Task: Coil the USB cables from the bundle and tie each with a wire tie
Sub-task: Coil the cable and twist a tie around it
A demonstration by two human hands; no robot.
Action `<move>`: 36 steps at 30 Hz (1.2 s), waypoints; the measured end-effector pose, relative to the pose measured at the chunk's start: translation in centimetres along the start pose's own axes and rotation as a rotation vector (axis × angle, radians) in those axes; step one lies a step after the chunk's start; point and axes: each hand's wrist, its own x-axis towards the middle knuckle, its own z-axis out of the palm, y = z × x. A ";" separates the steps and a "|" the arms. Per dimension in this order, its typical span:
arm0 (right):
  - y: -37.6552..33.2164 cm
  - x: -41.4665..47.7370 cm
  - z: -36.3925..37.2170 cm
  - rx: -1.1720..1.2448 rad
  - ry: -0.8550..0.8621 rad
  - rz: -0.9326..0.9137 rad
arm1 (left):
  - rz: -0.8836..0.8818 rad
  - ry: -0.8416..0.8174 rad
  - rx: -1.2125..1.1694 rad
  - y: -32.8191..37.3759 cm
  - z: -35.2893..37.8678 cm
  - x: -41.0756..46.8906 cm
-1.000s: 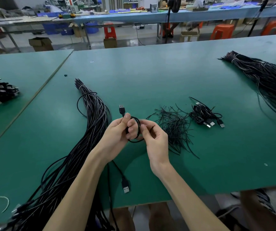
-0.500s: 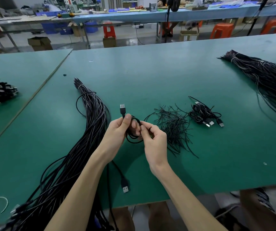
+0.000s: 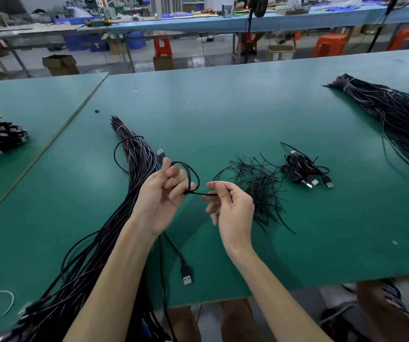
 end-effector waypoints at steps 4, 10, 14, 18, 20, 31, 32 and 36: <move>-0.3 0.1 -0.6 0.102 0.040 0.050 | 0.084 0.098 0.000 0.1 -0.2 0.0; -0.1 0.0 -0.6 0.087 -0.027 0.034 | 0.080 0.183 -0.037 0.1 -0.3 0.3; -0.1 -0.1 -0.3 -0.024 -0.114 -0.024 | 0.023 0.227 0.216 -0.9 -0.5 0.3; 0.0 -0.1 -0.1 -0.079 -0.176 0.005 | 0.025 0.209 0.361 -1.3 -0.1 0.2; 0.2 0.0 -0.1 -0.140 -0.190 0.002 | 0.013 0.176 0.410 -1.5 0.2 0.1; 0.7 0.4 -0.1 -0.147 -0.156 0.033 | -0.036 0.058 0.297 -1.5 0.4 -0.2; 0.8 0.4 0.0 -0.140 -0.149 0.034 | -0.041 0.062 0.278 -1.5 0.4 -0.1; 0.9 0.5 -0.1 -0.105 -0.135 0.026 | -0.052 0.122 0.316 -1.6 0.3 0.0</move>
